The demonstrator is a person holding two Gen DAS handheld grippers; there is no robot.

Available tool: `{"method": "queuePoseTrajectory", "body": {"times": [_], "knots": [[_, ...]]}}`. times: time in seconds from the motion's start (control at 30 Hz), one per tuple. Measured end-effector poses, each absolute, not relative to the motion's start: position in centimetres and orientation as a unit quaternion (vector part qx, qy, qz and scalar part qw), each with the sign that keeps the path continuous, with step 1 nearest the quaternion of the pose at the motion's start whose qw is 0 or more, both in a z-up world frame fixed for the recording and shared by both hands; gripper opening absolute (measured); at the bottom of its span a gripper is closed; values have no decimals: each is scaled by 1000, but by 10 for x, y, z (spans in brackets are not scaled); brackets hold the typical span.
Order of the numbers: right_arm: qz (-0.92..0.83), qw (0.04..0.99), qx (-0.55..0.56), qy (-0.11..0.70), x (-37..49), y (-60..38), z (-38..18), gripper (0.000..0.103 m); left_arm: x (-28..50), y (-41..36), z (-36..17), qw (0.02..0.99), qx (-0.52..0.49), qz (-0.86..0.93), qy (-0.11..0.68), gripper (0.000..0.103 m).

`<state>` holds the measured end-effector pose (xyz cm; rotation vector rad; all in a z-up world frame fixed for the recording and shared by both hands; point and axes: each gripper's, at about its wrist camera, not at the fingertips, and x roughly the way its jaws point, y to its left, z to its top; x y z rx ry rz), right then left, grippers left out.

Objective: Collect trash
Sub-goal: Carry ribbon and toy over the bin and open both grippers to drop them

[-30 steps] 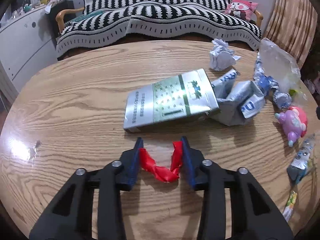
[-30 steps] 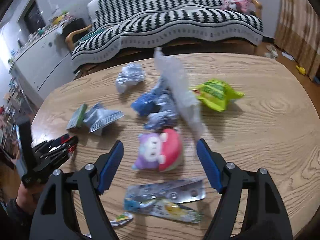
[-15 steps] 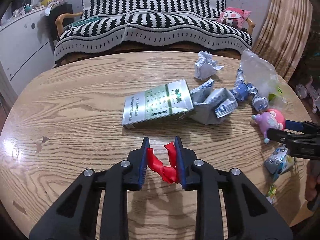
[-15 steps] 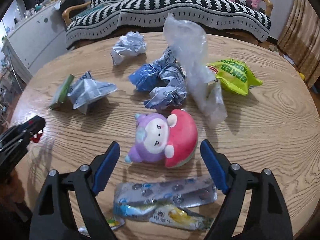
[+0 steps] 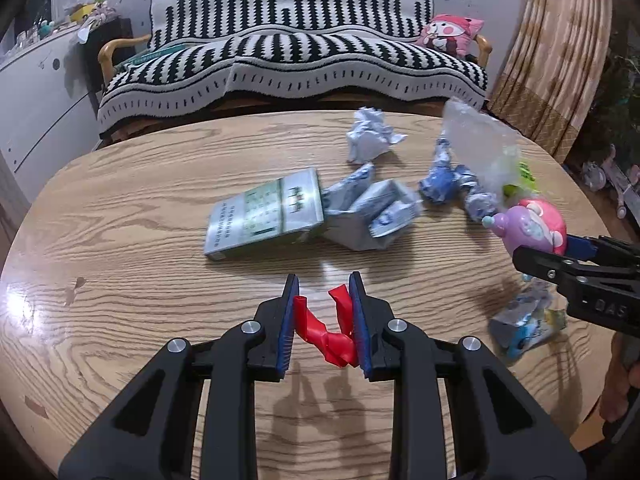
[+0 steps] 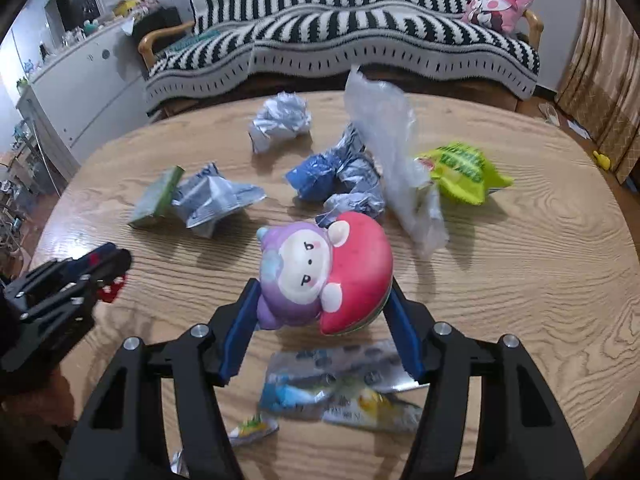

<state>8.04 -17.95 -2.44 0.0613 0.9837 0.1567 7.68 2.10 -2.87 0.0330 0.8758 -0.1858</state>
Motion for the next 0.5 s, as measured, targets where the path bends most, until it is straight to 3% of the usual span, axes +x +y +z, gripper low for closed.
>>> {"method": "queuePoseTrajectory", "body": {"times": [0.5], "knots": [[-18,899,82,429,-22,-320,15,60,36,-106,-2,896,48,-189,398,25]]}}
